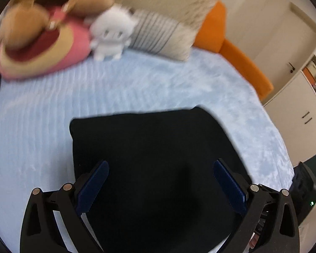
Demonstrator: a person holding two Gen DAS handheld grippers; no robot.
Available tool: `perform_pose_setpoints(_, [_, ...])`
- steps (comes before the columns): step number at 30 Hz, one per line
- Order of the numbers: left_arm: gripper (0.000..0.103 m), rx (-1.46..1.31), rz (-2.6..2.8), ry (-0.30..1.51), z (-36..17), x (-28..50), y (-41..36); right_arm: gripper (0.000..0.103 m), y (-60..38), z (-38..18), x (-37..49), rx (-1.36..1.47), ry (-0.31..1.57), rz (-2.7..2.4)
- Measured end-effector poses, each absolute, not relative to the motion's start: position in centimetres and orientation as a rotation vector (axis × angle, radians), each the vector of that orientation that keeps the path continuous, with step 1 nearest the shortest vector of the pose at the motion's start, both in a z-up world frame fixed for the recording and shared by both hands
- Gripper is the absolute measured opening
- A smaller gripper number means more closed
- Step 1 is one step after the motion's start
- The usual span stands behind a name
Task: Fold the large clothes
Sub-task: 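Grasp the folded black hoodie bundle at its edges with both grippers, then lift the held hoodie bundle off the bed with both grippers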
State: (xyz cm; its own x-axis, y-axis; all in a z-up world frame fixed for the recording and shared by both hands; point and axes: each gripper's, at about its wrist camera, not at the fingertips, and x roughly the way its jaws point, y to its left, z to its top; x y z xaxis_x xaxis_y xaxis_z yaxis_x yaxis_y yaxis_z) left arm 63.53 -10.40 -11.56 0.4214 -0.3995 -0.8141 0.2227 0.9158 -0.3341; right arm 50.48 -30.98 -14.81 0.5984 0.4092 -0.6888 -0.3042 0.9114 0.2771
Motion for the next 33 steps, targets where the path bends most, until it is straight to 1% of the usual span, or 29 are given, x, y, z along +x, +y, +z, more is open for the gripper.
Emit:
perform_pose_setpoints(2, [0.099, -0.174, -0.385, 1.075, -13.0, 63.7, -10.1, 0.020, -29.7, -15.5, 50.4, 0.071, 0.821, 0.394])
perform_pose_setpoints(6, [0.099, -0.068, -0.328, 1.021, -14.4, 62.7, -11.3, 0.021, -28.7, -15.5, 50.6, 0.026, 0.808, 0.361])
perform_pose_setpoints(9, [0.099, 0.000, -0.311, 0.986, -13.3, 61.7, -12.3, 0.022, -30.1, -14.0, 49.9, 0.063, 0.808, 0.377])
perform_pose_setpoints(10, [0.099, 0.003, -0.316, 0.962, -12.2, 60.8, -12.3, 0.027, -30.6, -13.5, 49.3, 0.067, 0.798, 0.382])
perform_pose_setpoints(11, [0.099, 0.007, -0.329, 0.937, -11.3, 59.9, -12.2, 0.037, -31.2, -12.9, 48.6, 0.066, 0.783, 0.386])
perform_pose_setpoints(12, [0.099, 0.001, -0.351, 0.891, -9.8, 58.2, -12.1, 0.043, -31.9, -12.1, 47.6, 0.061, 0.765, 0.390])
perform_pose_setpoints(13, [0.099, -0.015, -0.373, 0.858, -8.9, 57.0, -11.9, 0.054, -32.3, -11.7, 47.1, 0.057, 0.757, 0.390])
perform_pose_setpoints(16, [0.100, -0.106, -0.448, 0.810, -7.1, 53.1, -11.1, 0.054, -33.8, -11.0, 45.4, 0.053, 0.753, 0.381])
perform_pose_setpoints(18, [0.100, -0.121, -0.459, 0.839, -7.7, 51.9, -11.2, 0.054, -34.6, -11.2, 45.0, 0.059, 0.766, 0.367])
perform_pose_setpoints(21, [0.099, -0.151, -0.444, 0.931, -10.6, 51.9, -10.9, 0.054, -35.0, -12.8, 45.4, 0.071, 0.837, 0.365])
perform_pose_setpoints(22, [0.099, -0.207, -0.443, 0.967, -12.2, 52.2, -10.3, 0.054, -34.9, -13.5, 45.8, 0.068, 0.863, 0.362])
perform_pose_setpoints(25, [0.100, -0.295, -0.455, 0.994, -15.0, 52.6, -9.5, 0.056, -34.5, -15.6, 47.0, 0.087, 0.941, 0.352])
perform_pose_setpoints(30, [0.100, -0.076, -0.416, 0.966, -15.7, 51.9, -12.1, 0.066, -34.1, -16.1, 48.0, 0.089, 0.955, 0.322])
perform_pose_setpoints(33, [0.100, -0.086, -0.443, 0.982, -14.5, 51.6, -11.6, 0.070, -34.1, -15.0, 47.0, 0.030, 0.931, 0.332])
